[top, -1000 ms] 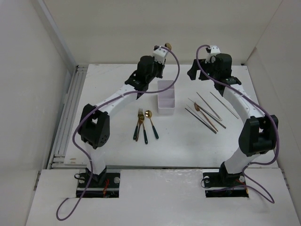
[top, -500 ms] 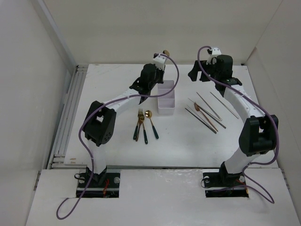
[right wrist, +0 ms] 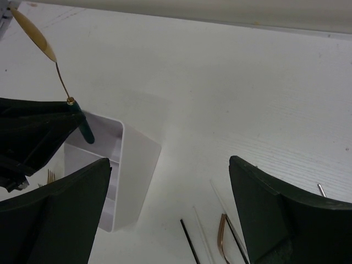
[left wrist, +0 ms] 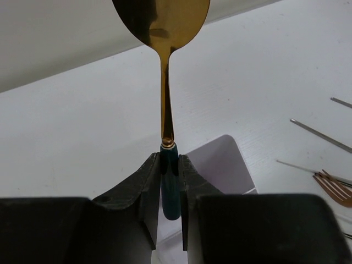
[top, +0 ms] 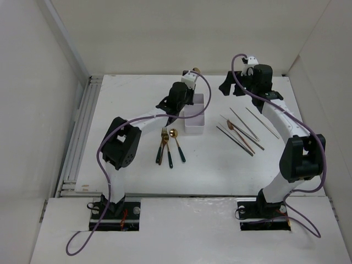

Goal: Sort the eating utensils into containers

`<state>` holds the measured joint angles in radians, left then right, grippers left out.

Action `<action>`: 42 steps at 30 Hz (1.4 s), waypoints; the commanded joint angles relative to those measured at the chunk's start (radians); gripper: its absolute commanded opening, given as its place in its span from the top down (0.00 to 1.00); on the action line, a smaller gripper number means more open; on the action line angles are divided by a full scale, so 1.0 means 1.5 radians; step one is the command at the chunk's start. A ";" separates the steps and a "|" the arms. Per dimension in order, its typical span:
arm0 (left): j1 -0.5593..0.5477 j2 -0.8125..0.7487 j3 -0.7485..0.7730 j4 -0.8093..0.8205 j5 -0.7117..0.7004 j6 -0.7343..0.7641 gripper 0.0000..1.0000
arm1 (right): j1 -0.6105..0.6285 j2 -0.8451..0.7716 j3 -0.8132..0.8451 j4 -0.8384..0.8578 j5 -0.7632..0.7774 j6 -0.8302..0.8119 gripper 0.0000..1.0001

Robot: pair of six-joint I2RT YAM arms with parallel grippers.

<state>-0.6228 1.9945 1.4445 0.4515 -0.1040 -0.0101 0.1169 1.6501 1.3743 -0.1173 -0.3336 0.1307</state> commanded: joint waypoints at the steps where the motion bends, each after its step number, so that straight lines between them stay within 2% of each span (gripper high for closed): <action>1: -0.005 -0.018 -0.005 0.043 -0.009 -0.021 0.94 | -0.005 -0.005 -0.007 0.034 -0.013 0.004 0.07; 2: -0.005 -0.018 -0.011 0.043 -0.009 -0.021 0.94 | -0.005 -0.011 -0.007 0.034 -0.013 0.004 0.07; 4: -0.005 -0.024 -0.011 0.043 -0.002 -0.021 0.86 | -0.005 -0.011 -0.013 0.034 -0.013 0.004 0.07; 5: -0.005 -0.024 -0.011 0.043 -0.002 -0.027 0.72 | -0.005 -0.011 -0.013 0.034 -0.013 0.004 0.07; 9: -0.005 -0.044 -0.017 0.043 0.004 -0.027 0.50 | -0.005 -0.017 -0.013 0.028 -0.020 -0.002 0.07; 16: 0.009 -0.096 -0.023 0.037 -0.003 -0.045 0.47 | 0.001 -0.037 -0.013 0.001 -0.004 -0.016 0.02; 21: 0.026 -0.163 -0.043 0.020 -0.018 -0.045 0.47 | 0.072 -0.051 0.017 -0.070 0.118 -0.070 0.01; 23: 0.032 -0.200 -0.050 -0.008 -0.034 -0.038 0.44 | 0.100 -0.051 0.026 -0.116 0.152 -0.094 0.01; 26: 0.038 -0.239 -0.050 -0.080 -0.141 -0.032 0.41 | 0.165 -0.057 0.012 -0.149 0.202 -0.123 0.01; 27: 0.038 -0.248 -0.050 -0.102 -0.205 -0.032 0.41 | 0.208 -0.057 0.006 -0.166 0.226 -0.131 0.01; 29: 0.060 -0.275 -0.050 -0.152 -0.248 -0.038 0.41 | 0.259 -0.057 -0.006 -0.181 0.251 -0.153 0.01; 31: 0.080 -0.298 -0.075 -0.223 -0.266 -0.065 0.41 | 0.325 -0.057 -0.029 -0.195 0.260 -0.160 0.01; 33: 0.113 -0.339 -0.104 -0.286 -0.266 -0.096 0.41 | 0.352 -0.051 -0.045 -0.195 0.250 -0.151 0.04; 35: 0.140 -0.368 -0.154 -0.320 -0.273 -0.154 0.41 | 0.377 -0.051 -0.059 -0.187 0.214 -0.131 0.12; 38: 0.196 -0.456 -0.258 -0.340 -0.256 -0.172 0.41 | 0.423 0.008 -0.039 -0.223 0.227 -0.098 0.16; 39: 0.196 -0.456 -0.258 -0.340 -0.256 -0.172 0.41 | 0.436 0.009 -0.026 -0.223 0.244 -0.097 0.16; 42: 0.233 -0.518 -0.325 -0.332 -0.263 -0.172 0.41 | 0.476 0.096 0.024 -0.298 0.284 -0.052 0.19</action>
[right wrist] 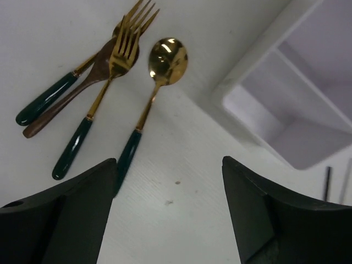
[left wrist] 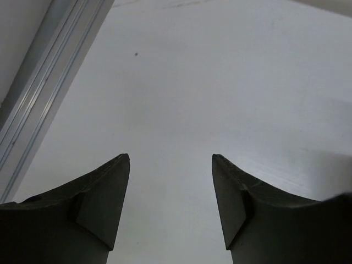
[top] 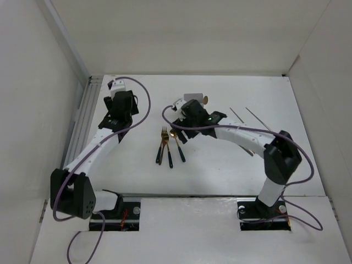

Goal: Sort the eating utensils into containers

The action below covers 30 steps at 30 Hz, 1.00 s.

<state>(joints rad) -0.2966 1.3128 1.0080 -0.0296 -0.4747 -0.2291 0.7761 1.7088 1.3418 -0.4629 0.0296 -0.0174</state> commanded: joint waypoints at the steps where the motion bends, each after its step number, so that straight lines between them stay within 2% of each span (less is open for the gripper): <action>1: 0.023 -0.095 -0.051 -0.003 -0.016 -0.026 0.41 | 0.045 0.083 0.046 -0.068 0.042 0.080 0.19; 5: -0.019 -0.178 -0.149 0.130 -0.096 0.060 0.38 | 0.081 0.126 0.028 -0.036 0.025 0.128 0.23; 7: -0.026 -0.205 -0.200 0.171 -0.118 0.084 0.37 | 0.094 0.154 0.060 -0.044 0.043 0.135 0.26; 9: -0.048 -0.229 -0.225 0.200 -0.132 0.099 0.35 | 0.094 0.190 0.078 -0.066 0.053 0.160 0.32; 15: -0.089 -0.263 -0.250 0.215 -0.158 0.138 0.32 | 0.094 0.210 0.069 -0.045 0.077 0.178 0.44; 19: -0.089 -0.269 -0.257 0.215 -0.158 0.138 0.31 | 0.094 0.225 0.069 -0.063 0.103 0.195 0.62; 20: -0.089 -0.269 -0.257 0.215 -0.158 0.138 0.31 | 0.094 0.225 0.061 -0.063 0.110 0.204 0.74; 23: -0.095 -0.269 -0.257 0.215 -0.158 0.138 0.31 | 0.094 0.217 0.046 -0.070 0.131 0.219 1.00; 30: -0.095 -0.263 -0.251 0.228 -0.137 0.143 0.31 | 0.094 0.147 0.046 -0.089 0.155 0.235 1.00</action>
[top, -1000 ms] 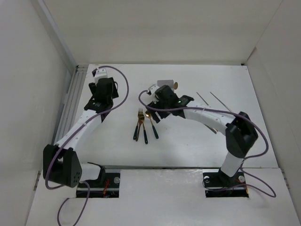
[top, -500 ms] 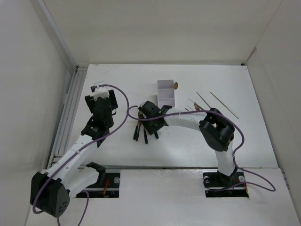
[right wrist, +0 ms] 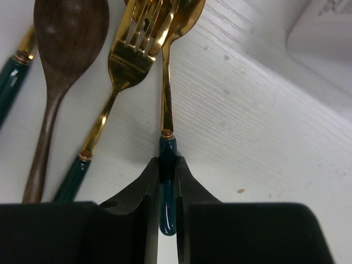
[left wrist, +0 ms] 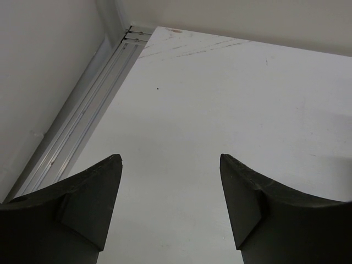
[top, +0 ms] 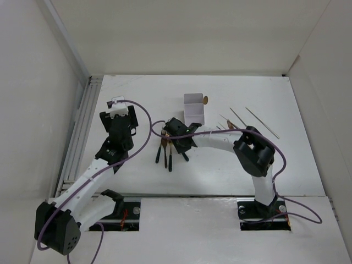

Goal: Sort the eating utensils into containers

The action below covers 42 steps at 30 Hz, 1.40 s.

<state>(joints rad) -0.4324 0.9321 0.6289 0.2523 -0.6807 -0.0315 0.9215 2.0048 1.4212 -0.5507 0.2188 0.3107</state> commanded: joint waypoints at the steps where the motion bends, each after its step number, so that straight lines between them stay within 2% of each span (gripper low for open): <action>1: -0.004 -0.009 0.002 0.040 -0.005 0.012 0.31 | -0.003 -0.065 -0.007 -0.031 0.035 0.016 1.00; 5: -0.004 0.004 0.016 0.040 -0.005 0.012 0.31 | -0.003 -0.175 -0.007 0.054 -0.007 -0.055 1.00; 6: -0.004 0.012 0.022 0.040 -0.005 0.006 0.31 | -0.003 -0.217 -0.007 0.079 -0.023 -0.100 1.00; 10: -0.004 0.027 0.037 0.040 0.022 -0.013 0.31 | -0.024 -0.269 -0.004 0.193 -0.029 -0.154 1.00; 13: -0.004 0.054 0.055 0.034 0.029 -0.019 0.31 | -0.107 -0.238 0.046 0.224 -0.078 -0.154 1.00; 14: 0.002 0.063 0.061 0.034 0.029 -0.019 0.31 | -0.150 -0.229 0.054 0.261 -0.097 -0.154 1.00; 17: 0.017 0.099 0.082 0.034 0.036 -0.012 0.31 | -0.200 -0.185 0.054 0.357 -0.116 -0.162 1.00; 18: 0.023 0.107 0.095 0.034 0.048 -0.012 0.31 | -0.225 -0.173 0.054 0.423 -0.129 -0.162 1.00; 23: 0.053 0.160 0.121 0.050 0.055 -0.010 0.31 | -0.272 -0.132 0.019 0.586 -0.143 -0.170 1.00; 24: 0.053 0.168 0.121 0.050 0.055 -0.010 0.31 | -0.278 -0.132 0.001 0.667 -0.143 -0.170 1.00; 28: 0.059 0.210 0.147 0.043 0.068 -0.010 0.31 | -0.278 -0.156 -0.080 0.795 -0.089 -0.170 1.00; 35: 0.059 0.273 0.194 0.050 0.084 -0.004 0.31 | -0.278 -0.118 -0.124 0.841 0.013 -0.130 1.00; 42: 0.059 0.286 0.194 0.050 0.084 0.003 0.31 | -0.278 -0.077 -0.130 0.881 0.025 -0.116 1.00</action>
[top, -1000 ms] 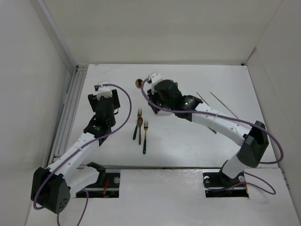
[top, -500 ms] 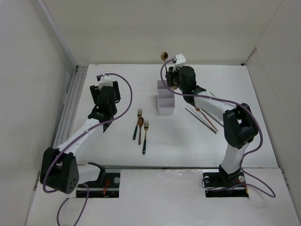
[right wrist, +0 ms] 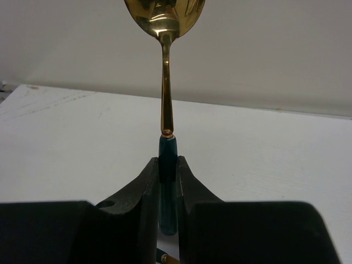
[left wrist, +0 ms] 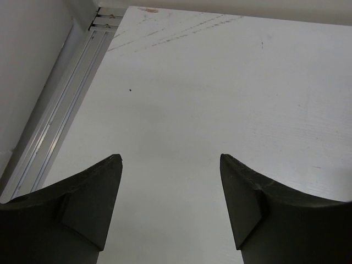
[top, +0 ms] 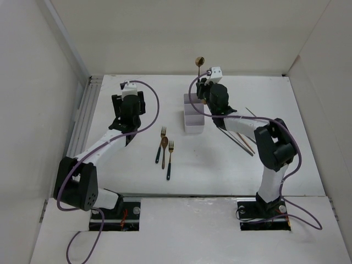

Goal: Sort the eating utensils into containers

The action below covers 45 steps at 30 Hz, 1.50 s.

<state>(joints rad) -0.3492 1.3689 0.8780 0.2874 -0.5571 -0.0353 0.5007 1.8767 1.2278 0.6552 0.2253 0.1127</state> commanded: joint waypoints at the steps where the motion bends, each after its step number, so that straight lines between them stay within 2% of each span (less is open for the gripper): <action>1: 0.004 -0.006 0.028 0.026 0.001 0.005 0.31 | 0.003 0.009 -0.009 0.078 0.027 0.016 1.00; 11: 0.010 -0.012 0.008 0.039 -0.006 0.011 0.30 | 0.016 0.009 -0.058 0.093 0.036 0.036 1.00; 25: 0.010 -0.031 -0.011 0.058 -0.012 0.017 0.29 | 0.030 0.023 -0.049 0.071 0.050 0.029 1.00; 27: 0.010 -0.031 -0.017 0.065 -0.012 0.017 0.29 | 0.030 0.029 -0.041 0.062 0.043 0.013 0.96; 30: 0.010 -0.031 -0.017 0.065 -0.012 0.017 0.29 | 0.037 0.029 -0.032 0.026 0.043 0.013 0.84; 32: 0.010 -0.037 -0.023 0.071 -0.012 0.017 0.29 | 0.037 0.023 -0.032 0.025 0.037 0.013 0.62; 35: 0.016 -0.037 -0.029 0.083 -0.012 0.025 0.29 | 0.037 0.023 -0.032 0.025 0.037 0.013 0.46; 41: 0.016 -0.052 -0.049 0.090 0.031 0.038 0.29 | 0.050 0.004 -0.045 0.019 0.050 0.013 0.45; 45: 0.016 -0.064 -0.067 0.055 0.113 0.051 0.35 | 0.063 -0.029 -0.052 0.004 0.050 -0.002 0.45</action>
<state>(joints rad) -0.3286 1.3163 0.7948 0.3679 -0.4805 0.0151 0.5701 1.9148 1.1439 0.6533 0.2882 0.1299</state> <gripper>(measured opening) 0.661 0.550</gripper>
